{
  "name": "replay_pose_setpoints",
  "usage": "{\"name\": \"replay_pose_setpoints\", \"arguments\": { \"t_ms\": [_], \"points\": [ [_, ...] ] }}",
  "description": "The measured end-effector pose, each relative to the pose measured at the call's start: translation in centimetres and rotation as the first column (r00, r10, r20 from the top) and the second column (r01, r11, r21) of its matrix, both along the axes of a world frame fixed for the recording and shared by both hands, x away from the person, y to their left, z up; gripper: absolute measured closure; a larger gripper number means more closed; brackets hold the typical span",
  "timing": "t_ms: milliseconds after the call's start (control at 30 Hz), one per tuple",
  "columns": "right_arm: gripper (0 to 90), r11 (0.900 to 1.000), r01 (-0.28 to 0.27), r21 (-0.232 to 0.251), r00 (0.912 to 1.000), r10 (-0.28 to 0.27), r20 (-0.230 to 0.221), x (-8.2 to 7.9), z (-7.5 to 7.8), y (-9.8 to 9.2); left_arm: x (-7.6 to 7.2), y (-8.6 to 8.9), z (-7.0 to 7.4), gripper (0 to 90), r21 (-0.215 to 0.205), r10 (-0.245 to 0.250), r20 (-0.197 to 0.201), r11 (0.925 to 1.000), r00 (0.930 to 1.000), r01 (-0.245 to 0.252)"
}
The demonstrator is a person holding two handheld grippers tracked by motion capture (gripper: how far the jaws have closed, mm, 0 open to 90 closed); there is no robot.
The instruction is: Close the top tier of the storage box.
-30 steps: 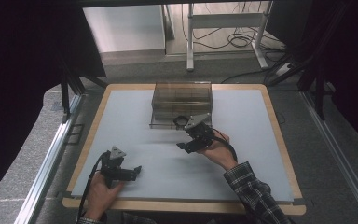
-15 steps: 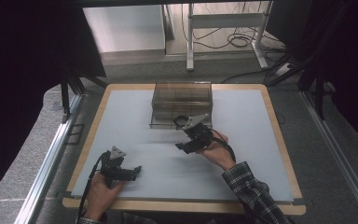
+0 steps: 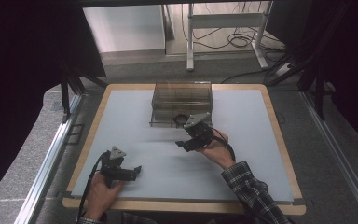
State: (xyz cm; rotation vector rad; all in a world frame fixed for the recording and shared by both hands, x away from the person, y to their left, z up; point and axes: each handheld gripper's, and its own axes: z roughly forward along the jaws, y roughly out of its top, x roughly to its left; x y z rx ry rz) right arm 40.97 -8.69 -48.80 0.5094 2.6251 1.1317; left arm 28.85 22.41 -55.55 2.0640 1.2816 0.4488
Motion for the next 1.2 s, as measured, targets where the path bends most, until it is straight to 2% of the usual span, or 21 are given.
{"name": "replay_pose_setpoints", "arguments": {
  "t_ms": [1200],
  "points": [
    [28.1, 1.000, 0.019, 0.009, 0.9994, -0.020, 0.028, 0.65, 0.09, 0.24, 0.00, 0.00, 0.00, 0.0, 0.000, 0.000, 0.000, 1.0000, 1.0000, 0.000]
  ]
}}
